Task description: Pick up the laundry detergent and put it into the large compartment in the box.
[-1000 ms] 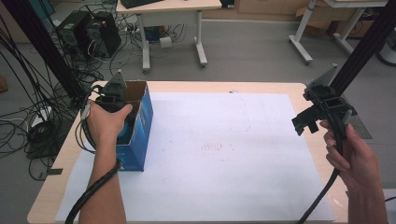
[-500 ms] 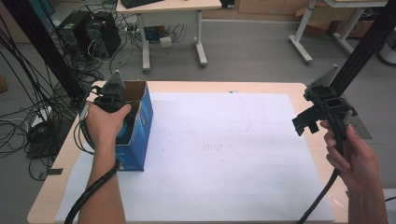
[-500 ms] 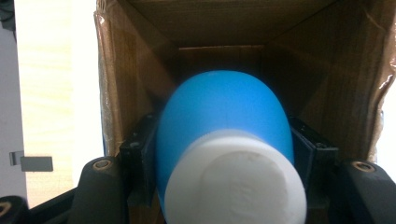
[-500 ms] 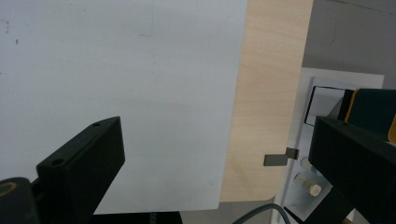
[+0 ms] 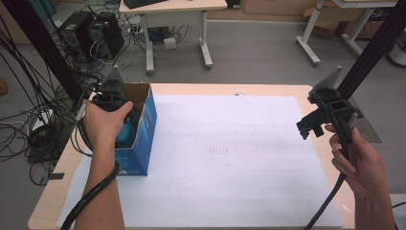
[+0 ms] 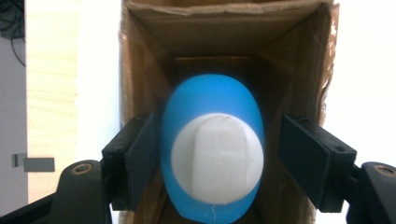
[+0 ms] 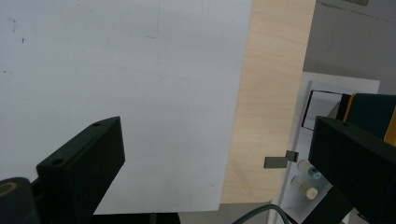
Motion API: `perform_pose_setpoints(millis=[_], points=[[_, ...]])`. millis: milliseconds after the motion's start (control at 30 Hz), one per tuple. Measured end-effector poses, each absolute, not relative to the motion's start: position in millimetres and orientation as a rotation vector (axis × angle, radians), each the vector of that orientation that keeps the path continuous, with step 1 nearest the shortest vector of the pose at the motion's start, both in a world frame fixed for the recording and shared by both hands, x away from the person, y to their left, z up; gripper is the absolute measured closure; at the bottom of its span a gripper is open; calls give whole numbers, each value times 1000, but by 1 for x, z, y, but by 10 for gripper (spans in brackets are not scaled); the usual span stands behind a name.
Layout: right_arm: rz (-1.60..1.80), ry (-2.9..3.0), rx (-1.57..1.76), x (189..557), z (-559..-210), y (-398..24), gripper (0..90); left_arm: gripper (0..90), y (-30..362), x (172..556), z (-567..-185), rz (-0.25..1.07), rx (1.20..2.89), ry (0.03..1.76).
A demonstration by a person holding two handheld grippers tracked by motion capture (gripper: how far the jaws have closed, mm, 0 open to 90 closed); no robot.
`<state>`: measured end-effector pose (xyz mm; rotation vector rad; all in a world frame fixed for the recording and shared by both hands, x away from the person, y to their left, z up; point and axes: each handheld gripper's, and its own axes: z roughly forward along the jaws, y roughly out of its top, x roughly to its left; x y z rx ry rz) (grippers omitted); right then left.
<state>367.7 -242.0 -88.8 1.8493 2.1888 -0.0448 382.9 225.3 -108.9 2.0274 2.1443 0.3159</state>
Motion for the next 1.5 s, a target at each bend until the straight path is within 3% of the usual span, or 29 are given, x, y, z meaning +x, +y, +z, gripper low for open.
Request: perform_pose_setpoints(millis=[367, 700, 1167, 1500], points=[[-37, 2183, 1856, 366, -87, -244, 32, 164, 220, 368, -75, 356, 2020, 2126], [-9, 2183, 1836, 358, -84, -247, 32, 96, 203, 338, -32, 504, 1945, 2079], [13, 2182, 1841, 352, -79, -251, 32, 80, 137, 336, -18, 570, 2040, 1887], [18, 2179, 1839, 349, -76, -252, 32, 80, 109, 349, -20, 535, 2108, 1796]])
